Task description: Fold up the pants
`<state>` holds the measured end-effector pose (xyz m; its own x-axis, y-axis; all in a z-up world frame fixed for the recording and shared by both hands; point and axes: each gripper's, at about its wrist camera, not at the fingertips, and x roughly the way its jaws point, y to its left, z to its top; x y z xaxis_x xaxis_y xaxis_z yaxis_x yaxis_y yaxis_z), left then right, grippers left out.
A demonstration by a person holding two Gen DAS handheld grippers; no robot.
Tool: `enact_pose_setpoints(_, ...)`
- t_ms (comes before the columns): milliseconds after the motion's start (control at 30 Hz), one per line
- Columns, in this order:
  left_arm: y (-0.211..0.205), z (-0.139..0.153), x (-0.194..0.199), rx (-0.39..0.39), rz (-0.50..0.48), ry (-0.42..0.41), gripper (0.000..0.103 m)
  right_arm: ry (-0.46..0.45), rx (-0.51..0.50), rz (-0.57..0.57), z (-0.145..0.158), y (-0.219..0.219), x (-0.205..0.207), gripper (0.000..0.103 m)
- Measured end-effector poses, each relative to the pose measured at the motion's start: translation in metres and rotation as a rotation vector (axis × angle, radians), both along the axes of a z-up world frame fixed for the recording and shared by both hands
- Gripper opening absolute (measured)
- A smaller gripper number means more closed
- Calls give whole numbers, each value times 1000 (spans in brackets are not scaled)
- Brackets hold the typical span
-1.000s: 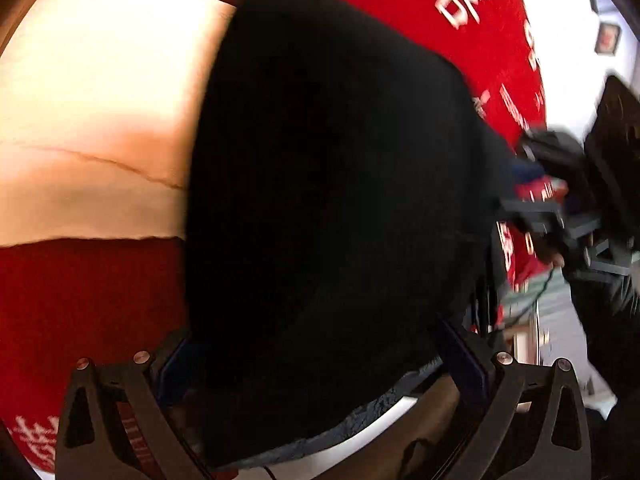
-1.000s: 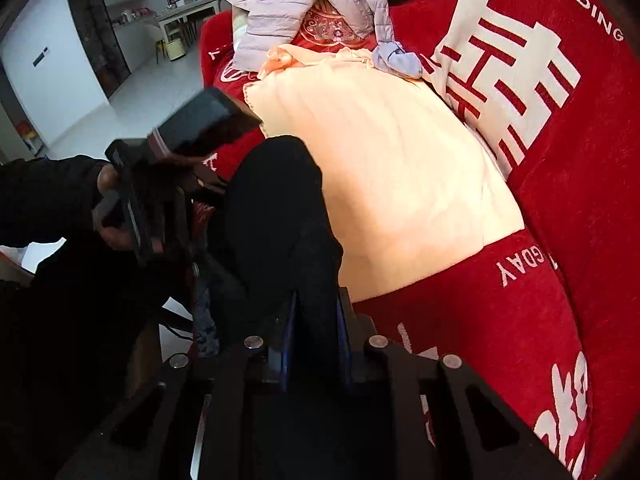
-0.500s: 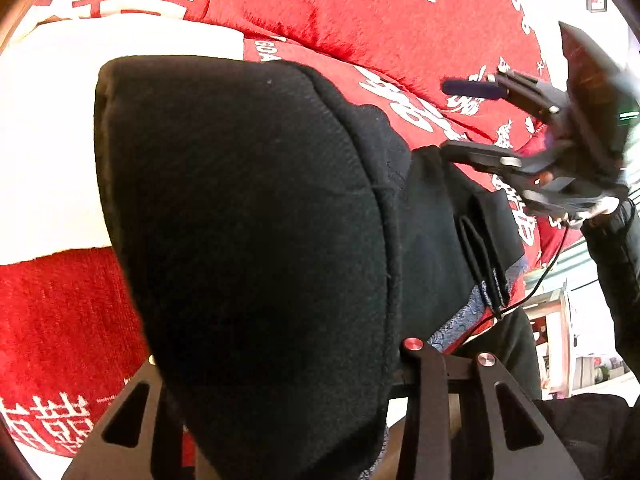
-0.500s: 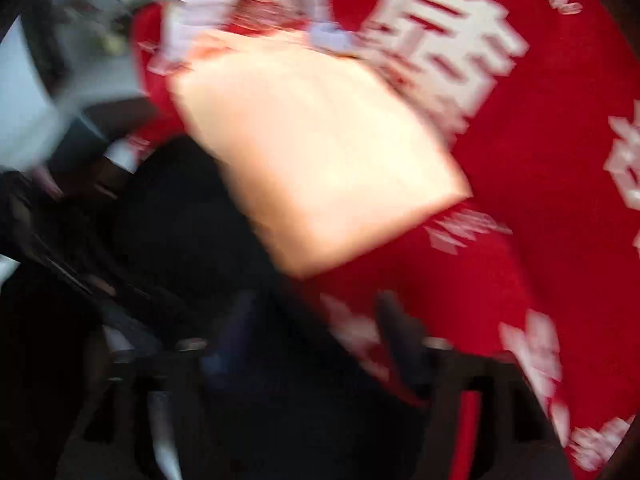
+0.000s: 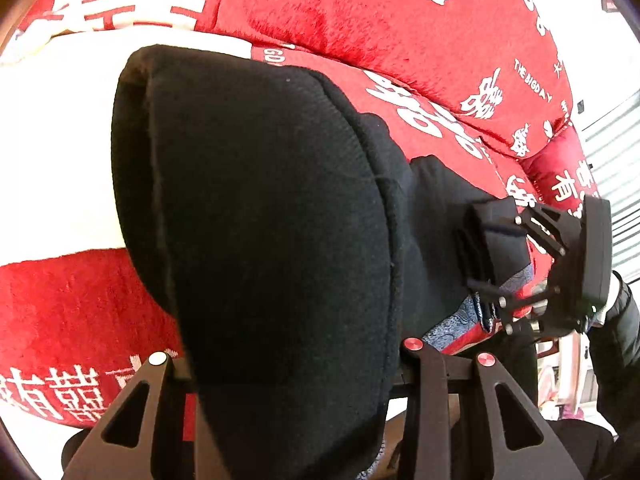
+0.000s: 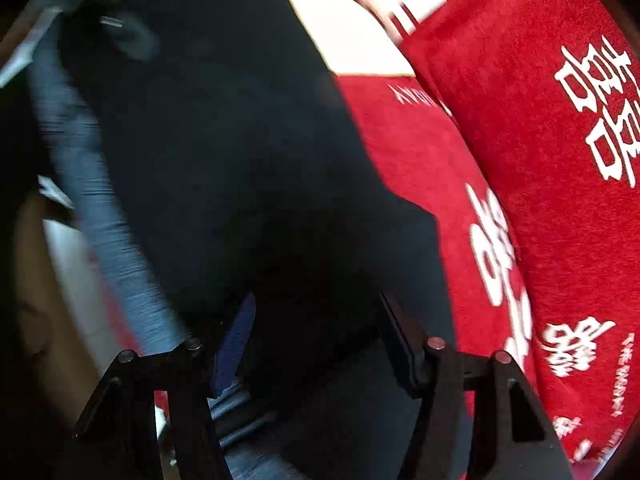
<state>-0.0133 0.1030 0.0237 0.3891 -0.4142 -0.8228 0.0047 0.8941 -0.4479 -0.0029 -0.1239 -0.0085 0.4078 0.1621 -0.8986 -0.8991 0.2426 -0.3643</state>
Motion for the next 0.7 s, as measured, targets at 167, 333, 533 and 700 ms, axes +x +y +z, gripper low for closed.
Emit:
enact_pose_setpoints(167,-17,35,-4,43,-17,-43,41,38,-37,13,-35,3,19,75)
enact_pose_setpoints(333,-44,77,-6,91,-44,-98,41,71,-13,-16,-21,-2,35,86)
enact_pose_setpoints(533,-94,115,7,112,-125,-128,36,30,271,-243,42,-71,38,86)
enact_pose_setpoints(700,-159,138,37,147,-212,-127,36,0,378,-485,53,-157,50,86)
